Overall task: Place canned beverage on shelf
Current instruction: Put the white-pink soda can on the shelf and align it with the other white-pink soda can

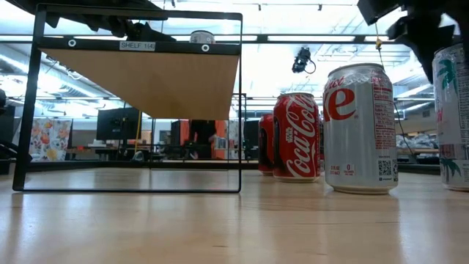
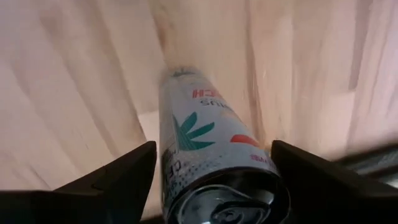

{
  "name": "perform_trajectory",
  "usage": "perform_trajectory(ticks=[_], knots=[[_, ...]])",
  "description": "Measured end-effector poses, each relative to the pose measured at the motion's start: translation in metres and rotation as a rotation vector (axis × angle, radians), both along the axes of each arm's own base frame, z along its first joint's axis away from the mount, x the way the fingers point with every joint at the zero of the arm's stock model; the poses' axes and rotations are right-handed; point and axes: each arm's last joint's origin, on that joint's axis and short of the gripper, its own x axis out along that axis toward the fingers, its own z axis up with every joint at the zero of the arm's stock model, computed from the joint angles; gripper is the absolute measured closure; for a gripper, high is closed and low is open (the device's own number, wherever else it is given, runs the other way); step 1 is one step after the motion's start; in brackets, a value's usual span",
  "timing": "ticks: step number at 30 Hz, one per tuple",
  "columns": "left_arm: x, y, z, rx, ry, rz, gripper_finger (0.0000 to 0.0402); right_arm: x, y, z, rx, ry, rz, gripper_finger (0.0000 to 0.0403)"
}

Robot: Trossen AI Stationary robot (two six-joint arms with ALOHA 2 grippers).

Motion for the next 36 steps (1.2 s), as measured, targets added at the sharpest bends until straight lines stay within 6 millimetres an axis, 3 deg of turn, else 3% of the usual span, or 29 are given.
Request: perform_trajectory(ticks=[5,10,15,24,29,36], knots=[[0.000,0.000,0.000,0.000,0.000,0.000,0.0036,-0.002,0.003,0.000,0.036,0.036,0.268,0.0120],[0.000,0.000,0.000,0.002,0.001,0.000,0.0036,-0.002,0.003,0.000,0.047,0.047,0.345,0.0141],[0.000,0.000,0.000,0.001,0.002,0.000,0.0036,0.001,-0.002,0.000,0.034,0.029,0.146,0.0135],[0.000,0.000,0.000,-0.001,0.002,0.000,0.0036,0.005,-0.011,0.000,-0.002,-0.002,-0.503,0.0133],[0.000,0.000,0.000,0.000,0.002,0.000,0.0036,0.007,-0.013,0.000,-0.015,-0.024,-0.484,0.0113],[0.000,0.000,0.000,0.000,0.001,0.000,0.0036,0.009,-0.018,0.000,-0.032,-0.026,-0.336,0.0047]])
